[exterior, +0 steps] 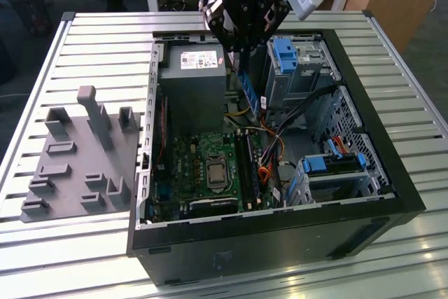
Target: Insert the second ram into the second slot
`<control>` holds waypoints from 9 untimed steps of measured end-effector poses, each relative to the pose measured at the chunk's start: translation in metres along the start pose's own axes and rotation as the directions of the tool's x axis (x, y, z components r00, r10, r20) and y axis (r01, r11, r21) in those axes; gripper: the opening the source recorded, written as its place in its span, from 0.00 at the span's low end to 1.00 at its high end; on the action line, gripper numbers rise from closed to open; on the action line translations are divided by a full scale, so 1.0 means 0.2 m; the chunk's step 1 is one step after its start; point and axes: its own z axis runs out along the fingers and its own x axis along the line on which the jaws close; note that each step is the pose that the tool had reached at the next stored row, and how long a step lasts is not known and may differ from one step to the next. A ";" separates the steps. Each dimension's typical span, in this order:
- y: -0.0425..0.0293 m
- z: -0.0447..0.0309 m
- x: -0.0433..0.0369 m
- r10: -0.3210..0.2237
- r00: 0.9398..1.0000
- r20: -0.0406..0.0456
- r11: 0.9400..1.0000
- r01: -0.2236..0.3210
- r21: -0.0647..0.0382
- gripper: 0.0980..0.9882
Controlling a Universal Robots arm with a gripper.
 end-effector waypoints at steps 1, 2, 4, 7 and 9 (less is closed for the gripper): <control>0.000 0.000 0.000 0.004 1.000 0.000 1.000 -0.004 0.000 0.04; 0.000 0.000 0.000 0.007 1.000 0.000 1.000 -0.007 0.000 0.04; 0.000 0.000 0.000 0.015 1.000 0.000 1.000 -0.015 0.000 0.04; 0.000 0.000 0.000 0.026 1.000 0.001 1.000 -0.026 0.000 0.04; 0.000 0.000 0.000 0.032 0.999 0.001 0.999 -0.032 0.000 0.04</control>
